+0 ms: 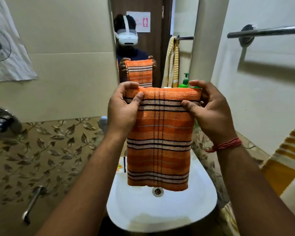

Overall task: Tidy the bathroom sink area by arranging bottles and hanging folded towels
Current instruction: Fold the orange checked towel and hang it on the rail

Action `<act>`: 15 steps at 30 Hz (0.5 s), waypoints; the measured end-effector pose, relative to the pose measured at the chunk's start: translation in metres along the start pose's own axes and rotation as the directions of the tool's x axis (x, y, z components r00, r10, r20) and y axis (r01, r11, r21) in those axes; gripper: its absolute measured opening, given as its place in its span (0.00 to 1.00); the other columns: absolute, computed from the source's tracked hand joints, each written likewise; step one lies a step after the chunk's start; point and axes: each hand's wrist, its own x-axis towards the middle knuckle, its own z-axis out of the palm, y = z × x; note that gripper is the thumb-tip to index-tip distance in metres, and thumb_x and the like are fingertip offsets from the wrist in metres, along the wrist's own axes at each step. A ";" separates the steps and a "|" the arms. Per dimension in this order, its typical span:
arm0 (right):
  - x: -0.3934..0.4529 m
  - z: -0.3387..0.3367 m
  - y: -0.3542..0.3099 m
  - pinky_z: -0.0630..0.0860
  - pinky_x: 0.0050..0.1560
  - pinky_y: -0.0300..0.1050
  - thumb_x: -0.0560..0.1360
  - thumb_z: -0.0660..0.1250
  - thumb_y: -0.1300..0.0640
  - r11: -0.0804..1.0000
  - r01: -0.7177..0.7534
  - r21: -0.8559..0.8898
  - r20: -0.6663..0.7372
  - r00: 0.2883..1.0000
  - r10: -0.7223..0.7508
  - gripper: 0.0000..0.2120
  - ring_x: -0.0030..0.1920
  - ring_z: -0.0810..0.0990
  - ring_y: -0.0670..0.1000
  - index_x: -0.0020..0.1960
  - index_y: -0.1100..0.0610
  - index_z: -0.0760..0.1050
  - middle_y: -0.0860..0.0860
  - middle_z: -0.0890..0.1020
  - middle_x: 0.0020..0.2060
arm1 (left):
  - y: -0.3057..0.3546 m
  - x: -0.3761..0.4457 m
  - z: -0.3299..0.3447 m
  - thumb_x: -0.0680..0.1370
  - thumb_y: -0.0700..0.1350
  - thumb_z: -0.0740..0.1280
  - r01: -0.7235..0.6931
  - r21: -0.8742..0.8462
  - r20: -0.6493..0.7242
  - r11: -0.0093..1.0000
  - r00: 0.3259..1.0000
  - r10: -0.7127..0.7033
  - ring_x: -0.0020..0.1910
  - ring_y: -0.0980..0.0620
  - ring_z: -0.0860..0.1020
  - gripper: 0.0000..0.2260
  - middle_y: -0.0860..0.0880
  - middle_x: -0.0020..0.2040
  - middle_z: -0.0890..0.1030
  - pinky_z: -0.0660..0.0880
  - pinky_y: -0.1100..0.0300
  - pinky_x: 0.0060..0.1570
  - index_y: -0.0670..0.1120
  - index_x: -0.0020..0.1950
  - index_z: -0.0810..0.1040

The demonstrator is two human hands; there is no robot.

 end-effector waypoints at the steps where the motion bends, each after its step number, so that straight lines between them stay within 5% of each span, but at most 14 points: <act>1: 0.002 -0.001 -0.006 0.80 0.57 0.42 0.73 0.74 0.58 0.996 0.022 -0.081 -0.020 1.000 -0.023 0.24 0.58 0.80 0.49 0.67 0.53 0.73 0.52 0.79 0.59 | 0.001 0.008 0.001 0.79 0.47 0.70 -0.017 0.000 0.020 1.000 1.000 0.017 0.59 0.51 0.80 0.10 0.51 0.59 0.81 0.82 0.47 0.55 0.54 0.60 0.78; 5: 0.019 -0.014 -0.038 0.76 0.51 0.34 0.71 0.75 0.57 0.895 0.076 -0.439 -0.112 0.984 -0.138 0.19 0.51 0.76 0.50 0.61 0.54 0.79 0.51 0.75 0.50 | 0.007 0.041 0.011 0.78 0.44 0.71 -0.072 -0.069 0.112 0.995 0.991 0.079 0.60 0.52 0.80 0.11 0.53 0.59 0.80 0.80 0.48 0.59 0.55 0.58 0.78; 9: 0.042 -0.036 -0.064 0.69 0.42 0.24 0.69 0.77 0.58 0.814 0.031 -0.580 -0.126 0.984 -0.127 0.13 0.49 0.72 0.48 0.53 0.54 0.81 0.50 0.69 0.49 | 0.016 0.076 0.036 0.77 0.42 0.72 -0.091 -0.184 0.179 0.979 0.976 0.125 0.58 0.55 0.80 0.12 0.54 0.58 0.81 0.80 0.49 0.60 0.53 0.58 0.80; 12: 0.063 -0.055 -0.082 0.74 0.54 0.32 0.69 0.76 0.63 0.753 0.054 -0.656 -0.116 0.978 -0.171 0.11 0.57 0.72 0.49 0.51 0.58 0.81 0.51 0.70 0.55 | 0.029 0.101 0.064 0.75 0.44 0.72 -0.094 -0.283 0.211 0.954 0.965 0.157 0.60 0.52 0.80 0.12 0.51 0.59 0.82 0.78 0.47 0.62 0.56 0.57 0.81; 15: 0.094 -0.085 -0.103 0.73 0.48 0.40 0.71 0.72 0.64 0.630 0.032 -0.776 -0.073 0.987 -0.141 0.09 0.51 0.77 0.51 0.51 0.57 0.79 0.52 0.79 0.51 | 0.050 0.126 0.102 0.75 0.43 0.70 -0.086 -0.354 0.275 0.931 0.942 0.191 0.62 0.49 0.79 0.14 0.48 0.61 0.81 0.77 0.47 0.63 0.55 0.59 0.80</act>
